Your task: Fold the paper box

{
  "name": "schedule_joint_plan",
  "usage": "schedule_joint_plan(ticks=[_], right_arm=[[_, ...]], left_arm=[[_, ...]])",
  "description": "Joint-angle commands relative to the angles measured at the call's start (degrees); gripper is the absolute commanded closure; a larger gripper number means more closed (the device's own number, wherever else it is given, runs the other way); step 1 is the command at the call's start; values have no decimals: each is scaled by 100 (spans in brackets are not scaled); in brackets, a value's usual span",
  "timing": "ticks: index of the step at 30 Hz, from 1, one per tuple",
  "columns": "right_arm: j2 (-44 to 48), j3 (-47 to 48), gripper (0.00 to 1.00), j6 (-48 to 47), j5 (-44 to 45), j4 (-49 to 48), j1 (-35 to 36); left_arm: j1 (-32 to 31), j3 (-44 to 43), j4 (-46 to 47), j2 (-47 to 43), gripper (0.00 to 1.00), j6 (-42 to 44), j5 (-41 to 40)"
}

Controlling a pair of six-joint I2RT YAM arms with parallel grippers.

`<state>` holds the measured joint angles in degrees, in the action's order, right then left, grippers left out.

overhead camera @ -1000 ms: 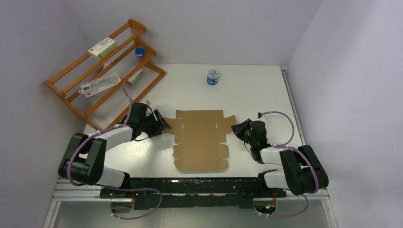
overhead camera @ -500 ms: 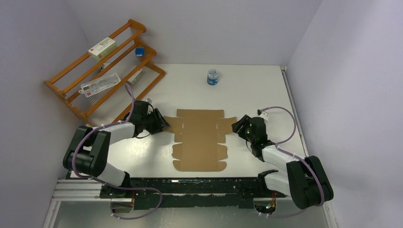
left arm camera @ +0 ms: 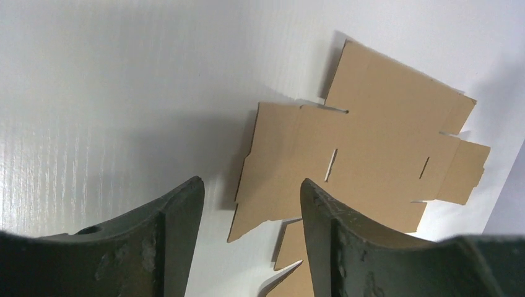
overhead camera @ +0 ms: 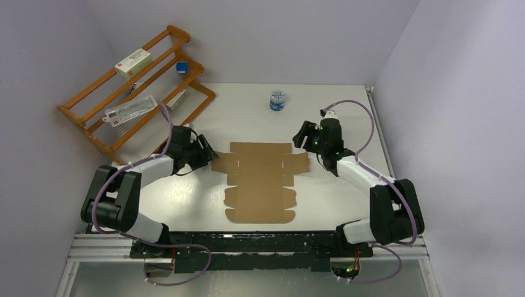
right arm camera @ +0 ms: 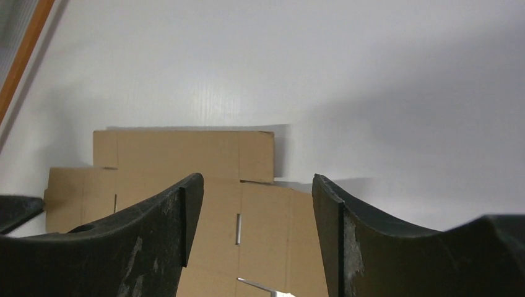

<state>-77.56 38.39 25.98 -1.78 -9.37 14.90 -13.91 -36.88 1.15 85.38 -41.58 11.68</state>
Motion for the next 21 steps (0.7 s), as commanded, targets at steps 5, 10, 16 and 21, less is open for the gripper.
schedule_joint_plan(ticks=[5, 10, 16, 21], right_arm=[[-913, 746, 31, -365, -1104, 403, -27], [-1642, 1239, 31, -364, -1342, 399, -39], [-2182, 1293, 33, -248, -2046, 143, -387], [-2574, 1248, 35, -33, -2634, -169, -625]], left_arm=[[53, -982, -613, 79, 32, 476, 17], [-33, -2004, -1086, 634, 32, 795, 349], [-77, -2705, -1114, 1604, 32, 908, 1090], [-85, -2915, -1068, 2103, 34, 981, 1396]])
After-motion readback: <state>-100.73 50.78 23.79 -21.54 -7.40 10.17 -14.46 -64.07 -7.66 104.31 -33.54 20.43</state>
